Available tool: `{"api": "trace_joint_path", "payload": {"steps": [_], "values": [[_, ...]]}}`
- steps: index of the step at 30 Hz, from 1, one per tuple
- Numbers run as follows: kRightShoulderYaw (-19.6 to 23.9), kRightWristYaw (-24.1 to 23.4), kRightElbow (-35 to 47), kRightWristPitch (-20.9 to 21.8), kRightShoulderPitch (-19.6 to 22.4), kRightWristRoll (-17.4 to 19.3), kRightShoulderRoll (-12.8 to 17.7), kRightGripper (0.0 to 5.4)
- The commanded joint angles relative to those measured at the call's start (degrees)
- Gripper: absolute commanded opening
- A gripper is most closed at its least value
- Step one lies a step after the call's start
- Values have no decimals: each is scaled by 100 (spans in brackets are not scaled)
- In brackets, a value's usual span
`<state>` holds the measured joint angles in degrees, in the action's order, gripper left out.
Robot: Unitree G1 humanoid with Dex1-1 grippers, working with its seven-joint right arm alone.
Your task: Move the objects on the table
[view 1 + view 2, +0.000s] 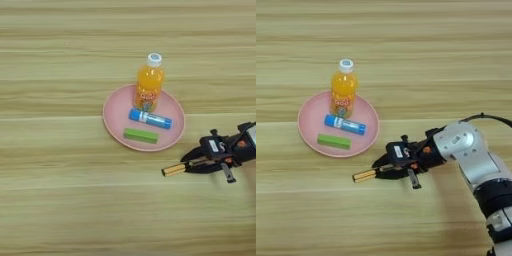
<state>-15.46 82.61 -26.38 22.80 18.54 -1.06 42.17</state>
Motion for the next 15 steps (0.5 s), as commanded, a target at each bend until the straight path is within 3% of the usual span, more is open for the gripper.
{"api": "trace_joint_path", "payload": {"steps": [1,9,11,15], "values": [[45,-272,94,-118,104,-131,135,80],[280,-166,489,-245,94,293,200,79],[421,-38,878,-463,61,629,233,79],[824,189,1742,-1331,83,1614,174,70]]}}
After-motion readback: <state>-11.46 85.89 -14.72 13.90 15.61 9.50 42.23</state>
